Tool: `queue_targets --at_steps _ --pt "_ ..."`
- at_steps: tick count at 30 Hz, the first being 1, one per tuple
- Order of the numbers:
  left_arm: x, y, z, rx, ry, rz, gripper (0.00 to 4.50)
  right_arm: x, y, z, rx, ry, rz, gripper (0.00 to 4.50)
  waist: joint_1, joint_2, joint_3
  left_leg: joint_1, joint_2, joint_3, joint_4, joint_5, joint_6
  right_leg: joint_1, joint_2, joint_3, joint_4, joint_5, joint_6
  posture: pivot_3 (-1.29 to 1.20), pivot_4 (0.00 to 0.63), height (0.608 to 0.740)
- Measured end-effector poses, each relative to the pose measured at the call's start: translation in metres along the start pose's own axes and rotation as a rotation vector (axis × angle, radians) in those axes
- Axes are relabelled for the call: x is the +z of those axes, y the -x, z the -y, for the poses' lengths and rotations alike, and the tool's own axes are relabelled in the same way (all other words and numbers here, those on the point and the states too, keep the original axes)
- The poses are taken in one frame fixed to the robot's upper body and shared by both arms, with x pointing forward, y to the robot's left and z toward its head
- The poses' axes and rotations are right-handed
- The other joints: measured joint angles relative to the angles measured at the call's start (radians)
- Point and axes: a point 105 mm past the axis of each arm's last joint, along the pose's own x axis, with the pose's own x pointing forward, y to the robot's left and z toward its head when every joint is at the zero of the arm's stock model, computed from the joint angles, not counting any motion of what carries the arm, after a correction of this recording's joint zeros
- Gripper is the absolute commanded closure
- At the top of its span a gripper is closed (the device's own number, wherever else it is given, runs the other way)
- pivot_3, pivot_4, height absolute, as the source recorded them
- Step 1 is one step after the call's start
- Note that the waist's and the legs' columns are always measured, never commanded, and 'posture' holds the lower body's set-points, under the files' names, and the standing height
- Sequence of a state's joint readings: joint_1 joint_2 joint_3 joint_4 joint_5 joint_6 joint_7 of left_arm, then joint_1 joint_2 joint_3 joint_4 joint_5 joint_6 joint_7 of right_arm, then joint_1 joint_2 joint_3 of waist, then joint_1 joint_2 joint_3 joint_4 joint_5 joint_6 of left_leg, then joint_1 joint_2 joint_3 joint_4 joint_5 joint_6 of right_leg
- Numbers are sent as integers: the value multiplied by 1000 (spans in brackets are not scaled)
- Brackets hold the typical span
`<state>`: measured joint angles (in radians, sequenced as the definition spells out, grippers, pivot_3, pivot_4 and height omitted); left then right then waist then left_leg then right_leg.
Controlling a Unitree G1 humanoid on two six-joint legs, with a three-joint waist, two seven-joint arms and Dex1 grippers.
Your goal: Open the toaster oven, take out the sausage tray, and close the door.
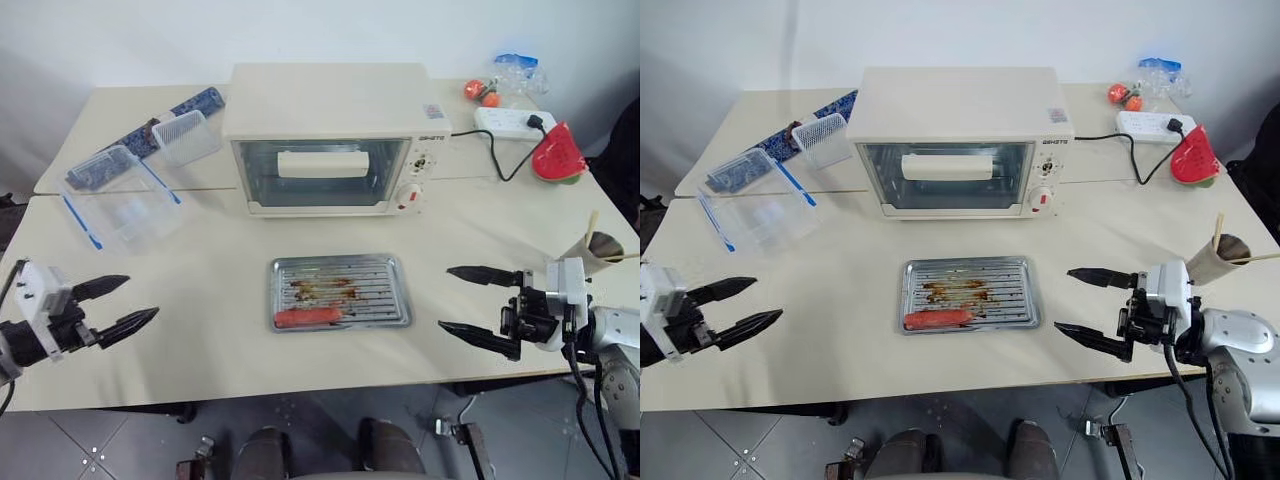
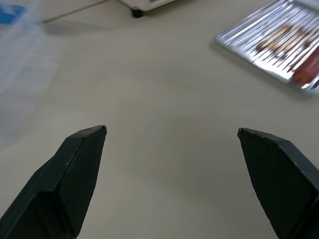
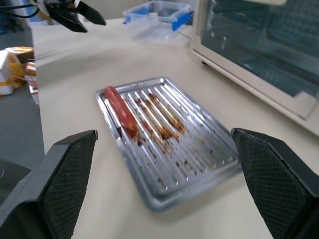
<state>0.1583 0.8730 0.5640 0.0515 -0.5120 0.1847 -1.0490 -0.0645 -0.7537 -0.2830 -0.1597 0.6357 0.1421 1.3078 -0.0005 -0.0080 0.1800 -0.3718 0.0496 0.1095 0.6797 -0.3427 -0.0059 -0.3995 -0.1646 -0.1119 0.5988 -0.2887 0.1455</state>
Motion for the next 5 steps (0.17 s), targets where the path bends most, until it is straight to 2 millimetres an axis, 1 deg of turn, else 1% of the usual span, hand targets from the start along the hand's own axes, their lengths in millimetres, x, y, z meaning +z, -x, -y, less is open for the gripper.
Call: queue_targets --at_steps 2,5 --pt "-7 6 3 20 -2 1 23 -1 2 1 2 2 -6 0 1 0 0 0 0 1 0 -1 1 0 0 -2 0 0 0 0 150 740" --pt "-15 8 12 27 13 13 23 -3 3 1 -1 -2 -11 0 0 0 0 1 1 4 1 -4 2 0 -1 -3 -1 0 0 0 150 740"
